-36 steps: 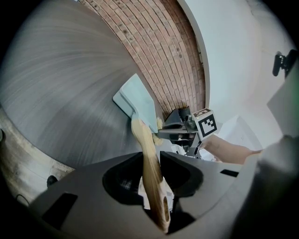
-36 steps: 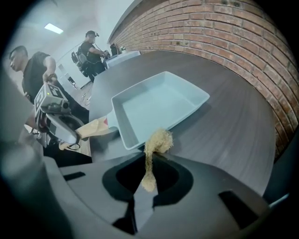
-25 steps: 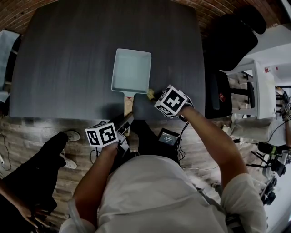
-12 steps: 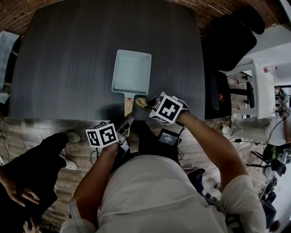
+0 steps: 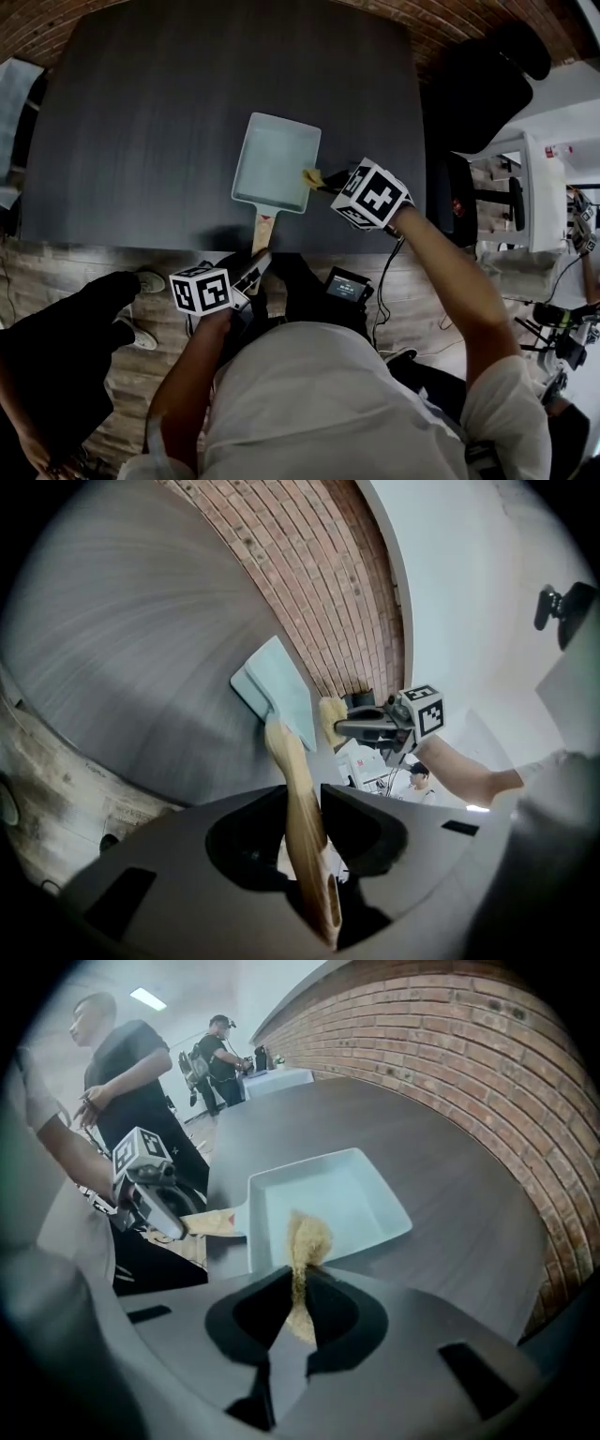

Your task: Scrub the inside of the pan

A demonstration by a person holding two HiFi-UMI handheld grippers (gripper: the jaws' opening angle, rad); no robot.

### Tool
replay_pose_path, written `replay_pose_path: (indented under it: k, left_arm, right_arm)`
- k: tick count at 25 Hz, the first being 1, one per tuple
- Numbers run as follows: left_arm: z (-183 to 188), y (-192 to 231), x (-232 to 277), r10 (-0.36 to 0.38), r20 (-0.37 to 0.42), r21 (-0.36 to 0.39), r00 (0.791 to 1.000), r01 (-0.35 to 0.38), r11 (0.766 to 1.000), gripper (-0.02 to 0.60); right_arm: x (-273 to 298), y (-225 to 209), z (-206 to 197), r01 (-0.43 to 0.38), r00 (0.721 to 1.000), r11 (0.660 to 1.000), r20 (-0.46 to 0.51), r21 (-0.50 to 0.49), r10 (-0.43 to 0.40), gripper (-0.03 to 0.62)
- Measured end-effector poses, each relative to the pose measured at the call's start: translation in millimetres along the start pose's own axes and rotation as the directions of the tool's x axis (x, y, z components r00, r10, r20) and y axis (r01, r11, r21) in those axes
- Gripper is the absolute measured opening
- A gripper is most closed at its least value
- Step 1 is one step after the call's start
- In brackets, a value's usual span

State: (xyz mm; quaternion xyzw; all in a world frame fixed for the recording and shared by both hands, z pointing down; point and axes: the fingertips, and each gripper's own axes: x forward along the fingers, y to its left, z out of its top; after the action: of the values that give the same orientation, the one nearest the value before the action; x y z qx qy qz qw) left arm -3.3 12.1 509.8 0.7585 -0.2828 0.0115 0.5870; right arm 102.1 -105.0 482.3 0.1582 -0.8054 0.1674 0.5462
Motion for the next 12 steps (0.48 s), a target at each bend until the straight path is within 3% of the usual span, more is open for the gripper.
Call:
replay_pose_path:
  k: [7, 12]
  left_arm:
    - [-2.6, 3.7, -15.6, -0.026, -0.057, 0.04, 0.998, 0.028, 0.999, 0.11]
    - [-8.6, 2.0, -28.6, -0.038, -0.105, 0.063, 0.994, 0.044, 0.997, 0.111]
  right_arm:
    - [-13.4, -60.8, -3.4, 0.061, 0.996, 0.998, -0.057, -0.002, -0.061, 0.044]
    - [-17.9, -92.3, -7.3, 0.046, 0.993, 0.998, -0.115, 0.038, -0.041, 0.044]
